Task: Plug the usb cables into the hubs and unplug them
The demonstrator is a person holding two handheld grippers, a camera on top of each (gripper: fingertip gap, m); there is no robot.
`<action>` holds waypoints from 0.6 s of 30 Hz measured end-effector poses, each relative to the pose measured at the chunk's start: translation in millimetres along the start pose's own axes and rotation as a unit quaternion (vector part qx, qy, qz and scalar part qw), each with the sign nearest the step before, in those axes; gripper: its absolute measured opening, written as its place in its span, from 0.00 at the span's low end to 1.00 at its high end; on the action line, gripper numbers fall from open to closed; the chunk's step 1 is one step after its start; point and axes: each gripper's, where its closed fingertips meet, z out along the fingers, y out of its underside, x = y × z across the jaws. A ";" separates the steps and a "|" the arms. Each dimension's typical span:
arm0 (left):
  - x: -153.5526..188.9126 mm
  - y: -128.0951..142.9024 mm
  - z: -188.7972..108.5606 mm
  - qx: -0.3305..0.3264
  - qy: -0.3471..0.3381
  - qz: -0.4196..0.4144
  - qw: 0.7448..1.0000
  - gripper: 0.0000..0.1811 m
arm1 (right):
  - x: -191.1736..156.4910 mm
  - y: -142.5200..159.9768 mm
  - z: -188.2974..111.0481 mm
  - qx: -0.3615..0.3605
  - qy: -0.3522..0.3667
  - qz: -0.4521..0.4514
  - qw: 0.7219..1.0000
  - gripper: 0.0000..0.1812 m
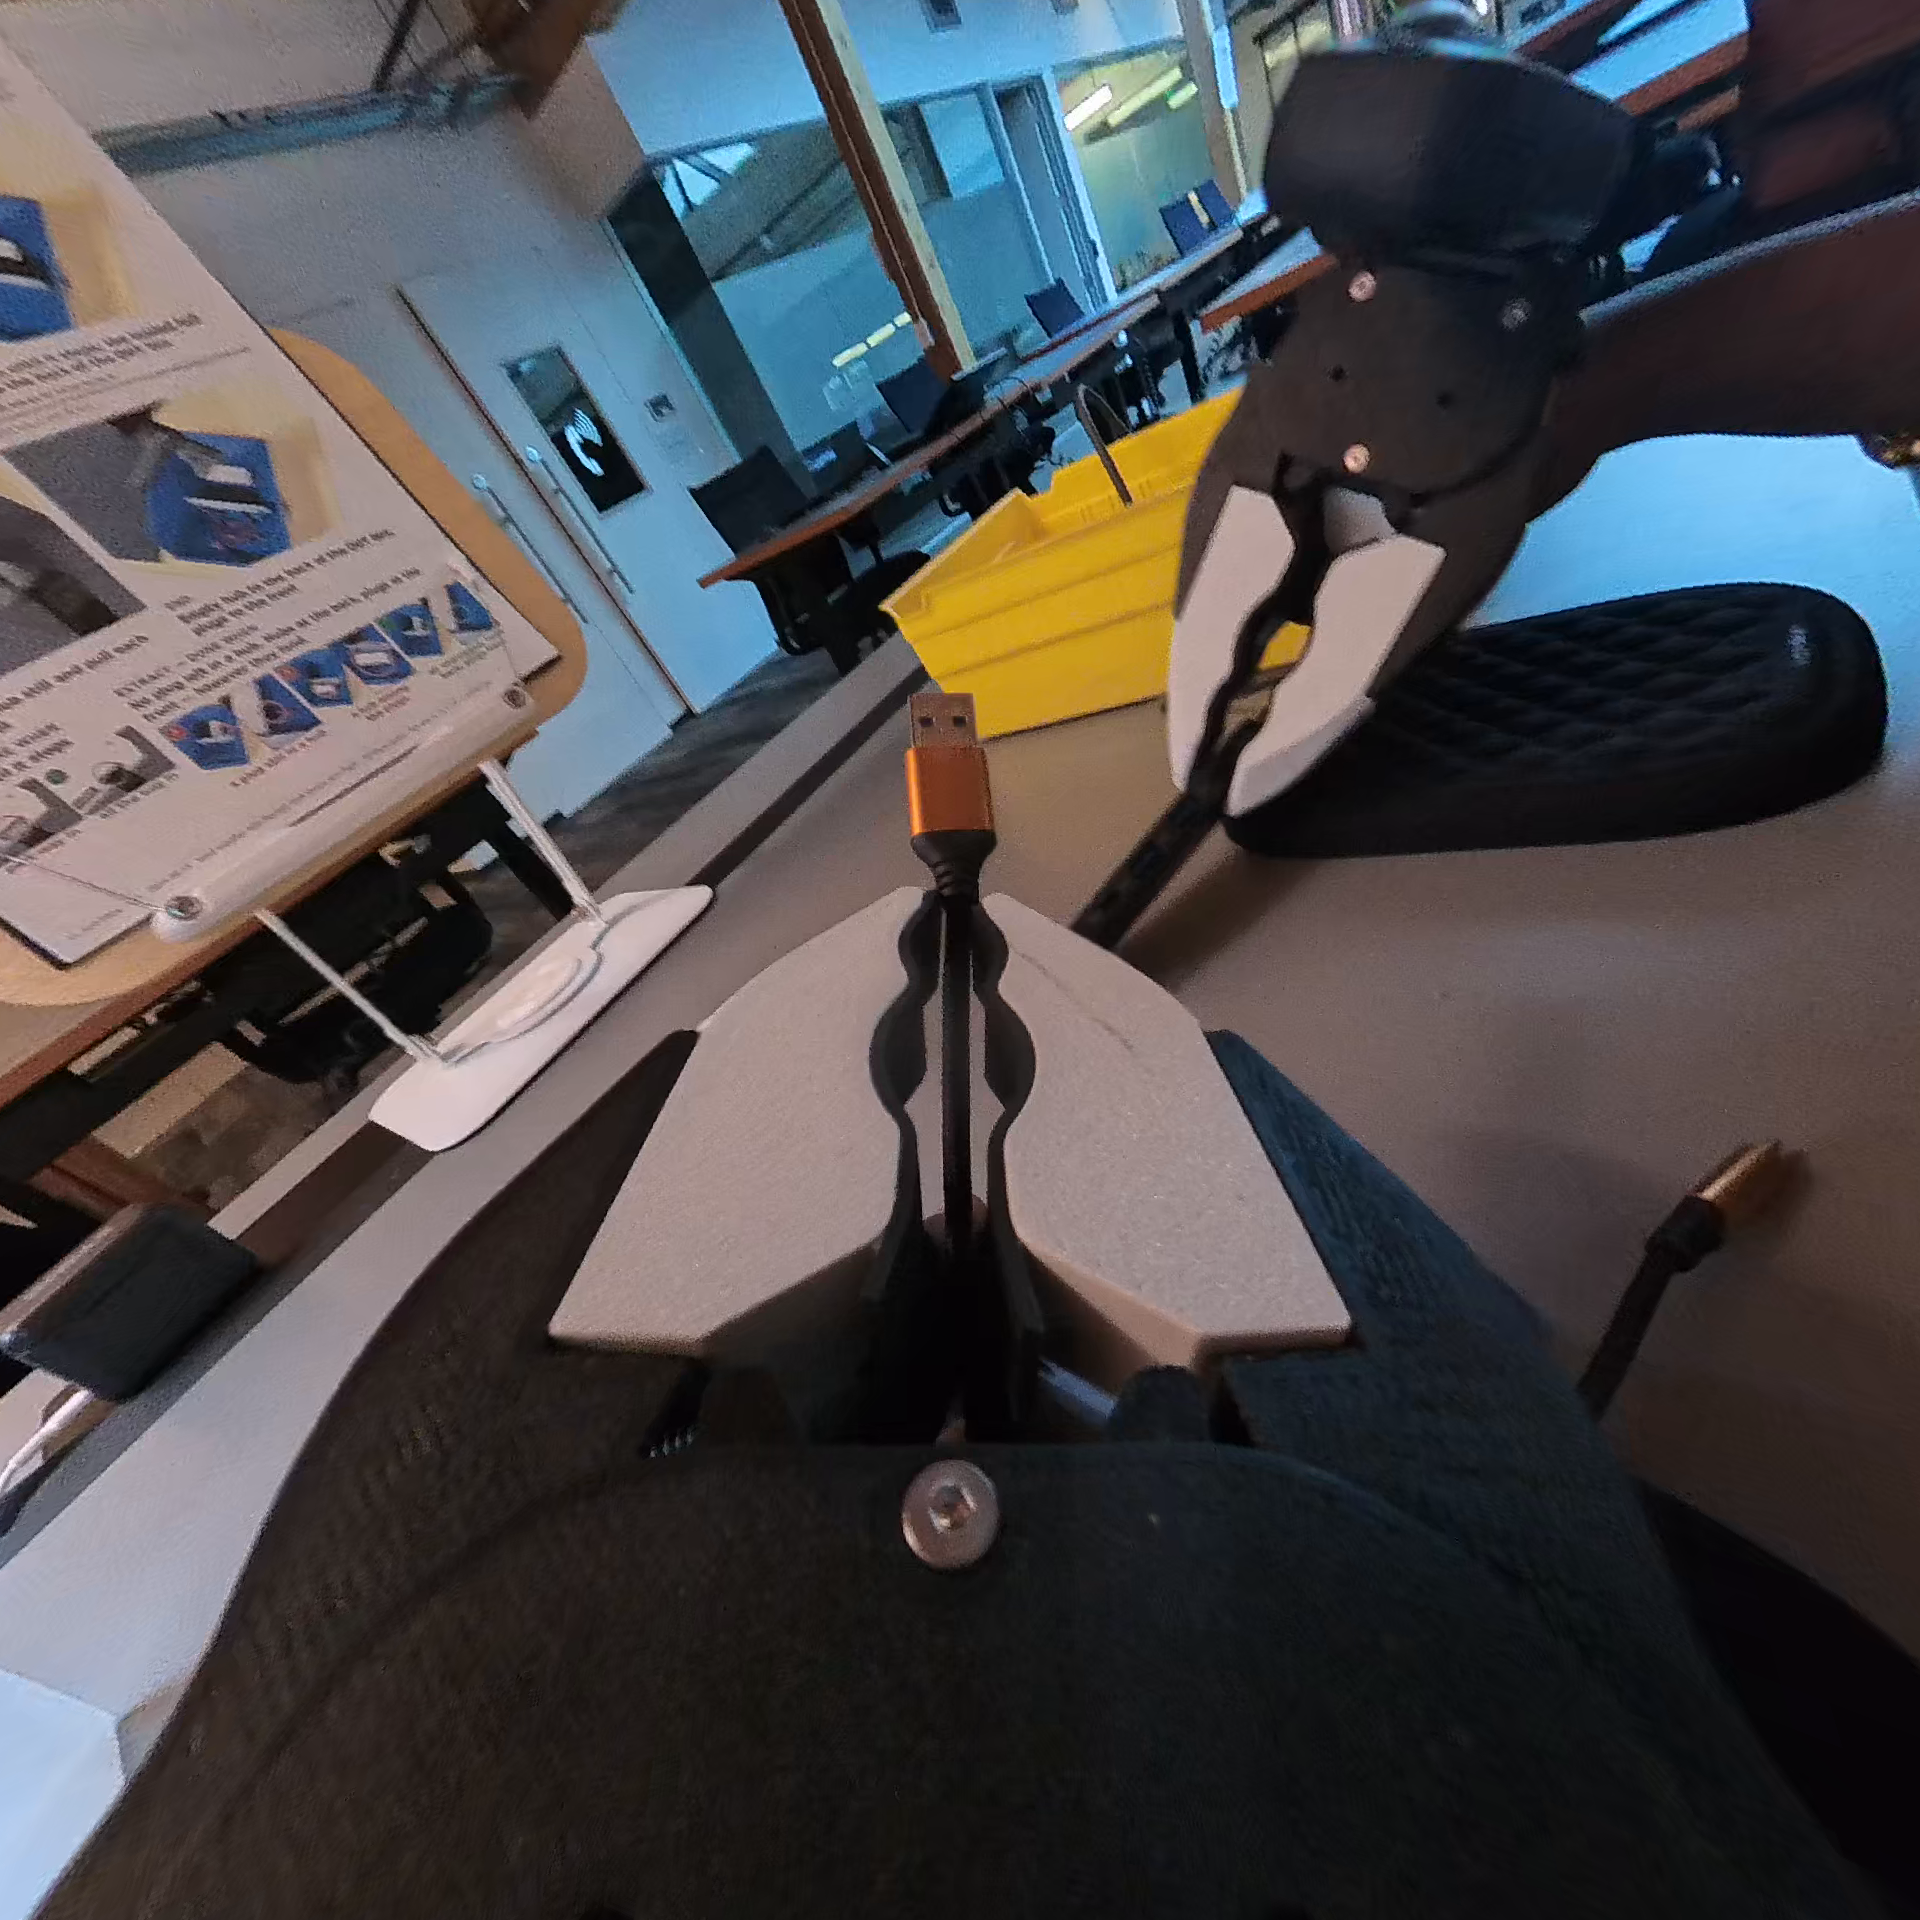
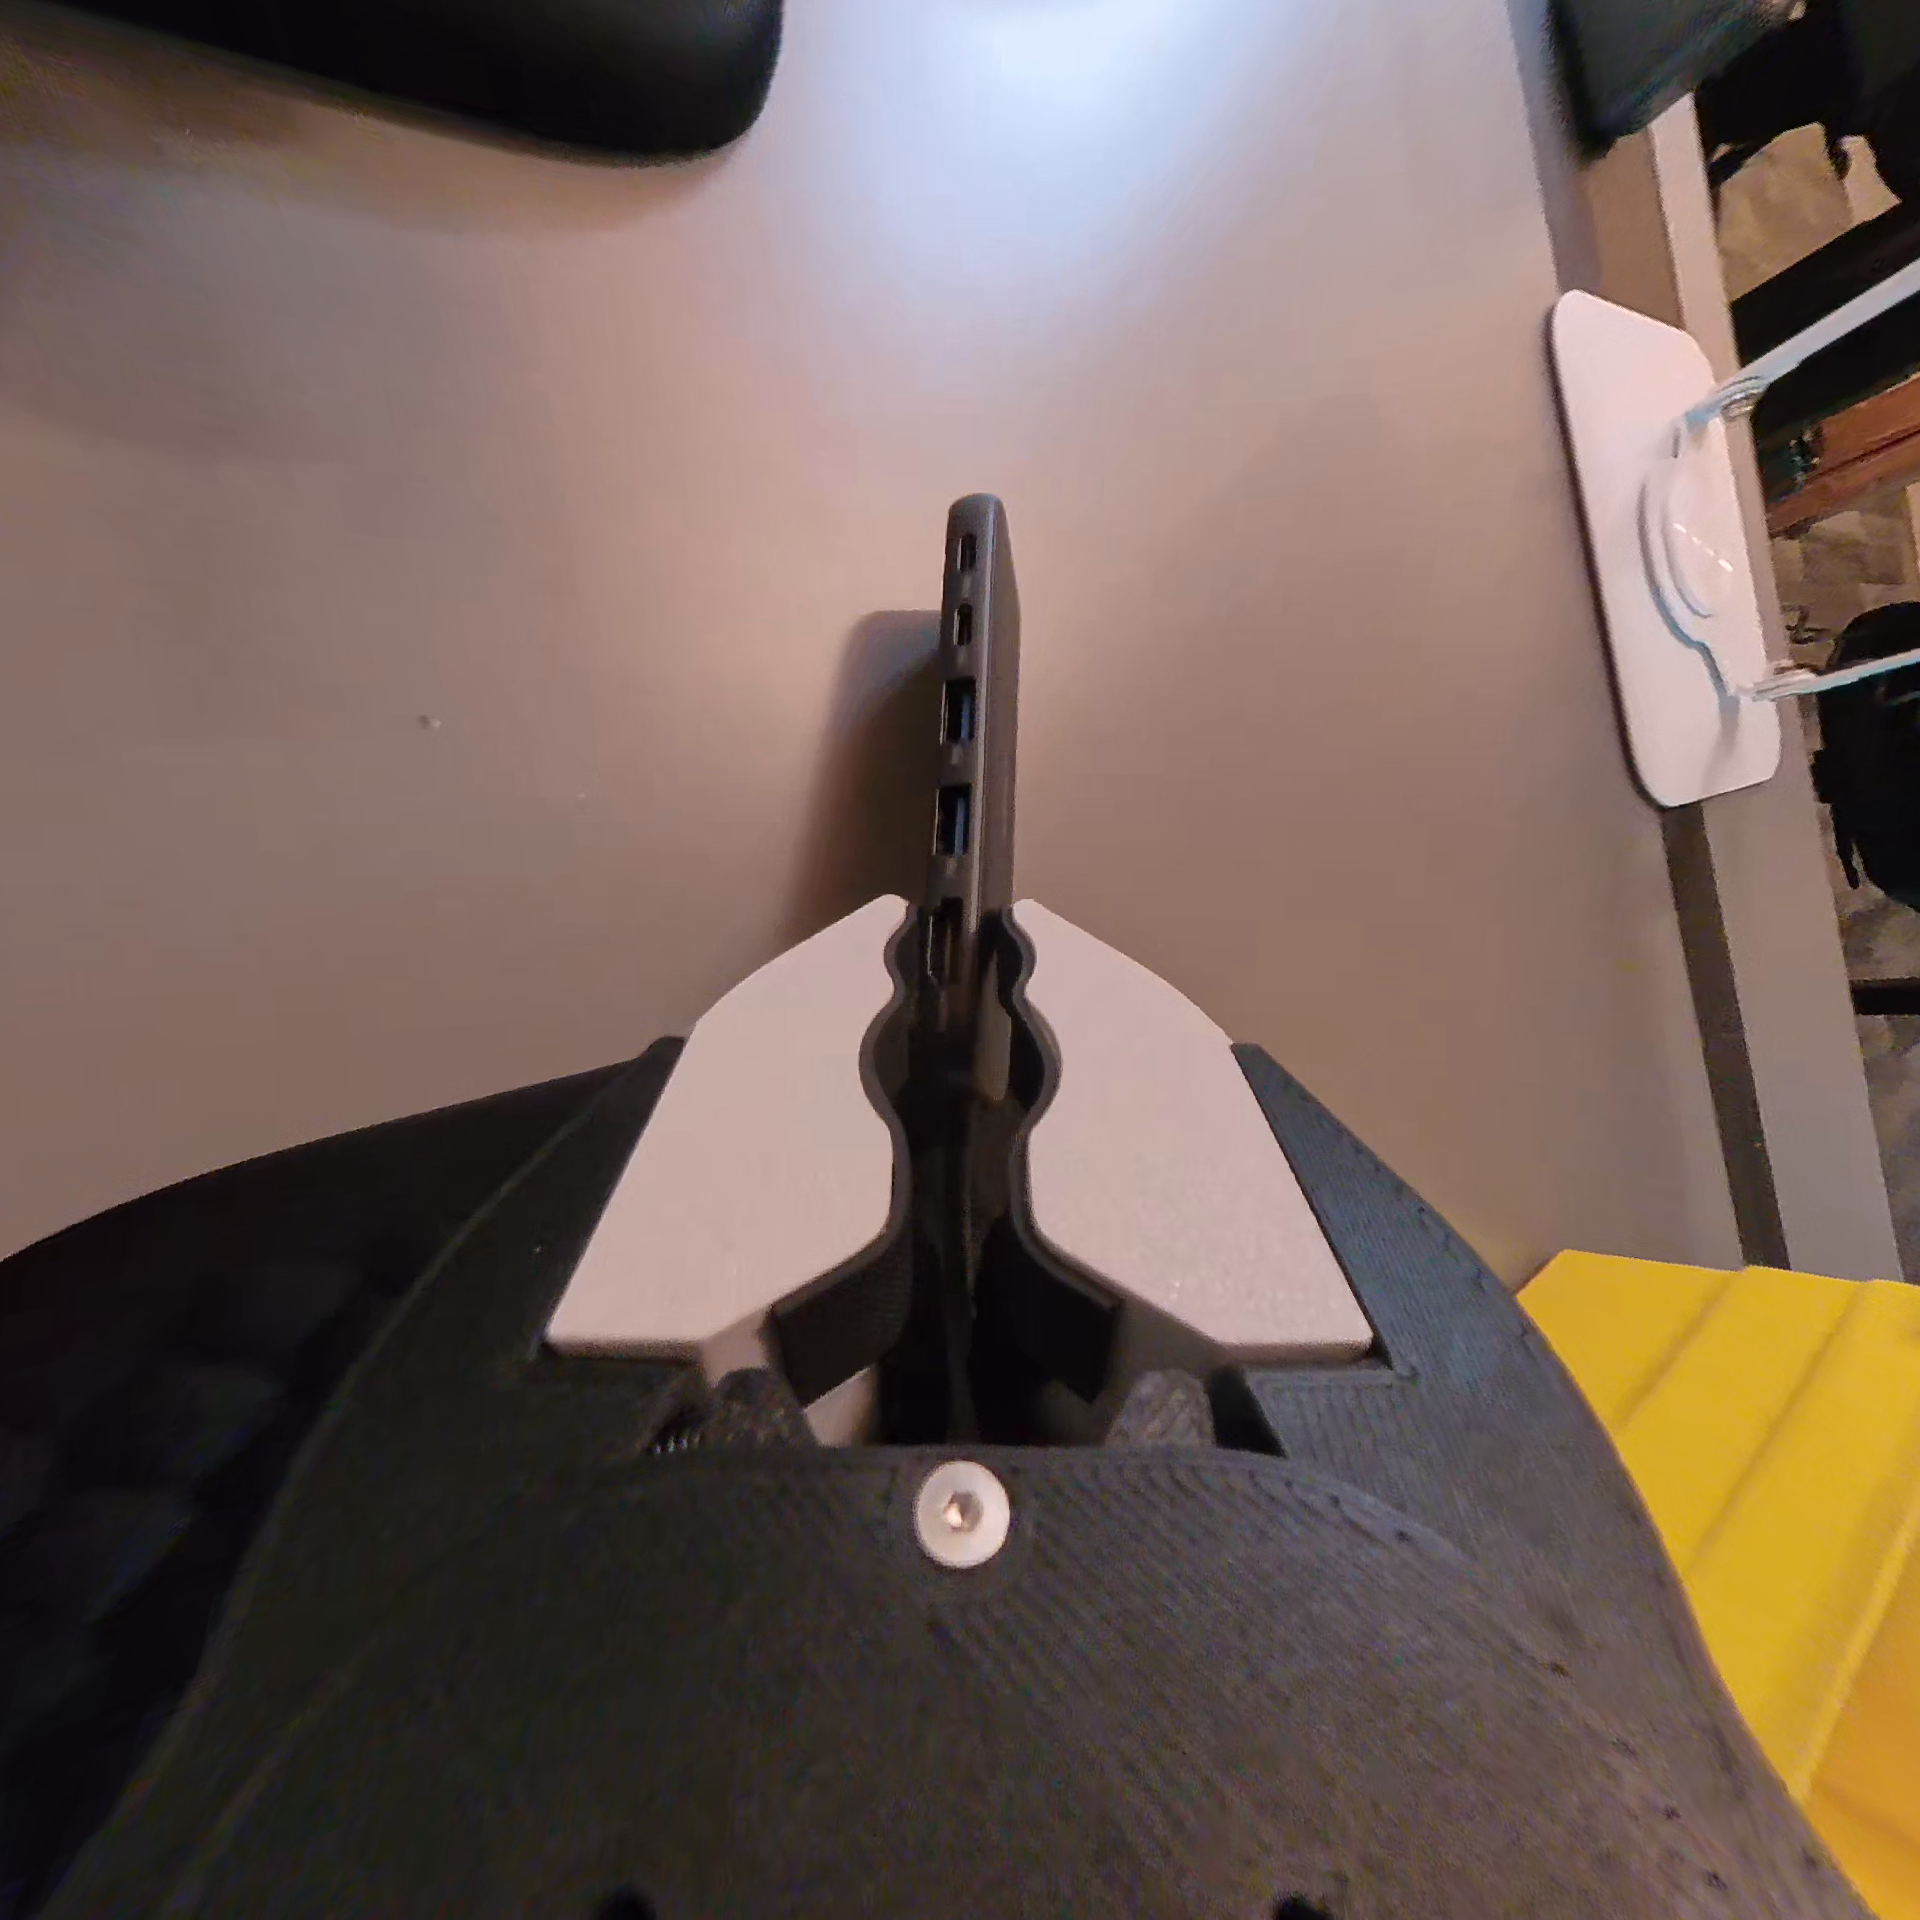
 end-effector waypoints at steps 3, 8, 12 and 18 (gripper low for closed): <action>-9.6 -15.8 -8.7 0.064 -0.032 0.014 0.997 0.03 | -9.7 0.4 -0.9 0.006 -0.018 0.014 1.000 0.10; -23.2 -51.3 -35.6 0.190 -0.084 0.039 0.977 0.03 | -11.4 -13.4 -9.9 0.041 -0.035 0.043 0.998 0.17; -25.3 -65.4 -48.2 0.229 -0.098 0.062 0.967 0.03 | -0.3 -61.4 -32.0 0.135 -0.024 0.061 0.989 0.16; -20.1 -66.1 -45.0 0.212 -0.080 0.080 0.971 0.03 | 0.2 -133.9 -70.2 0.260 -0.035 0.080 0.962 0.17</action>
